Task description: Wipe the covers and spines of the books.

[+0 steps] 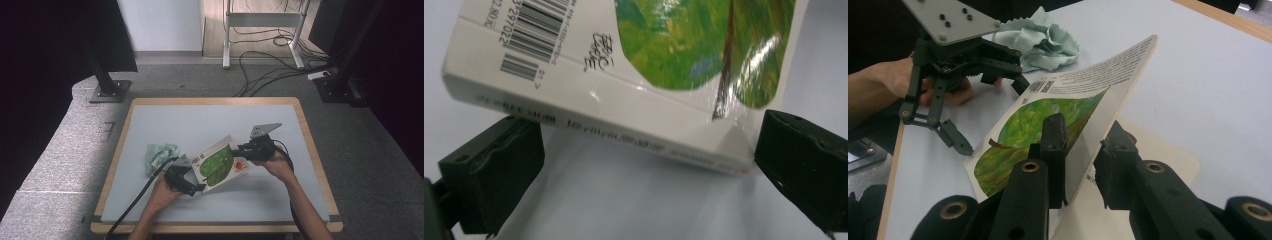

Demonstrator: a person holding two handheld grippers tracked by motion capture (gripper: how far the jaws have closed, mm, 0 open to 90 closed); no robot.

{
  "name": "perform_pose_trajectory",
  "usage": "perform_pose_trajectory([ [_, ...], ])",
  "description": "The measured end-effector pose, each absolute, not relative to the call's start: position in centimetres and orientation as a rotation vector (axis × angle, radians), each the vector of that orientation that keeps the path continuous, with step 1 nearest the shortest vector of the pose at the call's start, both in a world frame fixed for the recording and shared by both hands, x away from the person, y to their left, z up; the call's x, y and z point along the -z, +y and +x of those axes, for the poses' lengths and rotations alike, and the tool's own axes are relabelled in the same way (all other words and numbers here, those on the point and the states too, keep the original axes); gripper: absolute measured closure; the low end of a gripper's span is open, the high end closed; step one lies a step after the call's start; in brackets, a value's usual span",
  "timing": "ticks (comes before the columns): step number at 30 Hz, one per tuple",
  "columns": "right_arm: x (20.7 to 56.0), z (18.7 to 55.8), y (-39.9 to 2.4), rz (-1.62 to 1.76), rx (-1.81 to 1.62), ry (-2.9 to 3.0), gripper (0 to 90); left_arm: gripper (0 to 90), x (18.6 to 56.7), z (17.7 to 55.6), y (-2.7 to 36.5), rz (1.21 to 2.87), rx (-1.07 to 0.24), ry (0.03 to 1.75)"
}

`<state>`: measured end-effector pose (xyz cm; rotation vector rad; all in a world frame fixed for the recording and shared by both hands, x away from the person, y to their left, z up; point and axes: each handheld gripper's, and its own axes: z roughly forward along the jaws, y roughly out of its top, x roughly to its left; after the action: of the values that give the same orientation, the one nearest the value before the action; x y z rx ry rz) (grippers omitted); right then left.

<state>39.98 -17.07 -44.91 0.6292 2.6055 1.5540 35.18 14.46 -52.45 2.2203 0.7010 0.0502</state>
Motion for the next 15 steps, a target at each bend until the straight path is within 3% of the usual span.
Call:
perform_pose_trajectory([
  [15, 45.7, 40.0, -18.2, 0.782, -1.514, 2.641, 71.0, 1.5, 51.5, 34.7, 13.6, 2.269, -0.165, 0.663],
])
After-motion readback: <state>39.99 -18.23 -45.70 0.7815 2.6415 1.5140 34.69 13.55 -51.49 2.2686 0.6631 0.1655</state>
